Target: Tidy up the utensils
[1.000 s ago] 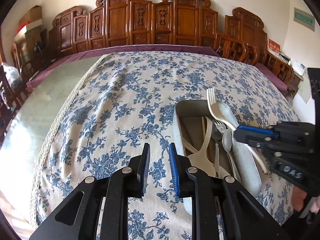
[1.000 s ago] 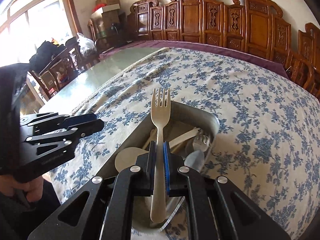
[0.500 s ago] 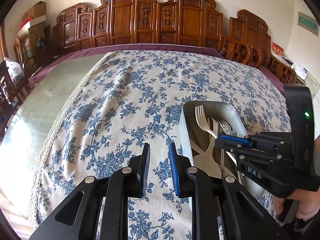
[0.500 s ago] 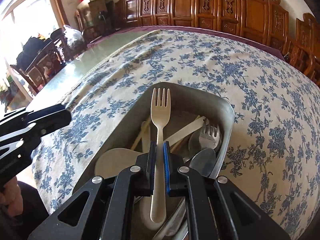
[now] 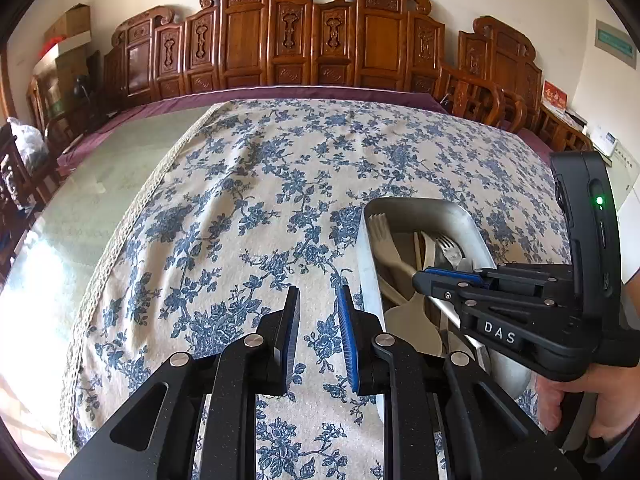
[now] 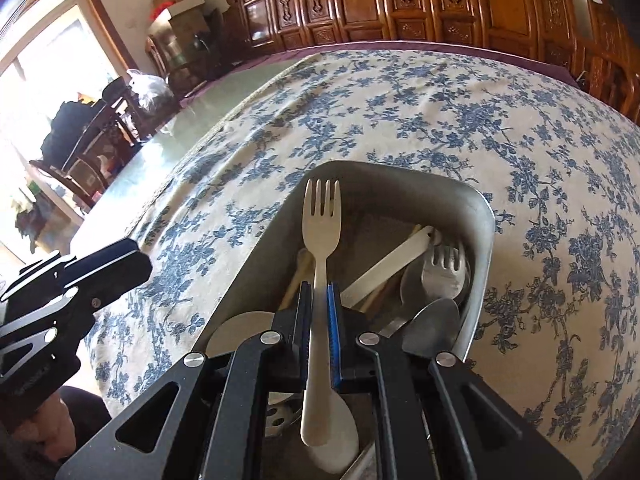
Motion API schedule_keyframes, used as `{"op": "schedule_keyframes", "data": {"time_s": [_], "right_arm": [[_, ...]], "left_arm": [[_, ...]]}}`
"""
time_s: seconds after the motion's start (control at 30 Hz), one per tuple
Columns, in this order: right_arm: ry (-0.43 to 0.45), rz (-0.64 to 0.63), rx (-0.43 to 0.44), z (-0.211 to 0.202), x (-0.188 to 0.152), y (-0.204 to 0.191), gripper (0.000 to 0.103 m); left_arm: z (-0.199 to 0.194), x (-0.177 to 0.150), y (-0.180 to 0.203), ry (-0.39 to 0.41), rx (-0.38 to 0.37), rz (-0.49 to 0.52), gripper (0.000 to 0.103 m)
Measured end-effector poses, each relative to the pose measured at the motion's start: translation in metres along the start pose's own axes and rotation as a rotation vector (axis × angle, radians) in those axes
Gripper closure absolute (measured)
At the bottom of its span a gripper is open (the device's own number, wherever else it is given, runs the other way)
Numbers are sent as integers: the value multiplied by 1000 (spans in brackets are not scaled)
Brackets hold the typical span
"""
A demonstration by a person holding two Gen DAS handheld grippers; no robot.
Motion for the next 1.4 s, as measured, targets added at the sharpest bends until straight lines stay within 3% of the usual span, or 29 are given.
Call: {"op": "schedule_keyframes", "data": {"time_s": [0.23,0.43,0.57,0.63,0.77,0.8,0.93,0.97,1.1,1.23,1.4], "right_arm": [[36,-15,-1,-17,-3,6,93],[107,-28,-42,-59,-9,12,93],[154,-29,-75,-94,-17,17,91],[181,-27,-92,-112,-22,20,80],[227,-16,-124,-147,-34,26,70],[236,-10,-132,-154,-37,28,63],[284,16,-177,-188,-54,35,32],[290,19,-188,-195,-58,37,29],[316,42,-233,-222,-77,46,12],[338,74,-277,-247,-94,54,3],[356,99,-325,-271,-110,58,3]], "left_arm": [[-2,0,5,5,-1,9,85],[-13,3,17,24,-4,19,85],[-25,-1,34,35,-17,36,79],[-29,-3,42,35,-20,46,77],[-44,-7,59,46,-23,66,52],[-47,-7,62,48,-24,69,42],[-65,-10,76,62,-41,75,22],[-69,-11,80,67,-49,77,16],[-83,-16,94,67,-58,98,8],[-95,-22,106,60,-71,97,8],[-108,-29,118,58,-66,103,8]]}}
Point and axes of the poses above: each gripper's, at about its wrist camera, not at the fingertips, and z roughly the way its jaws point, y to its right, x to its top, the point moved 3 cm from there along z, roughly the way its jaws point, and after that the axes turned 3 degrees about -x, right-handed, at the moved point
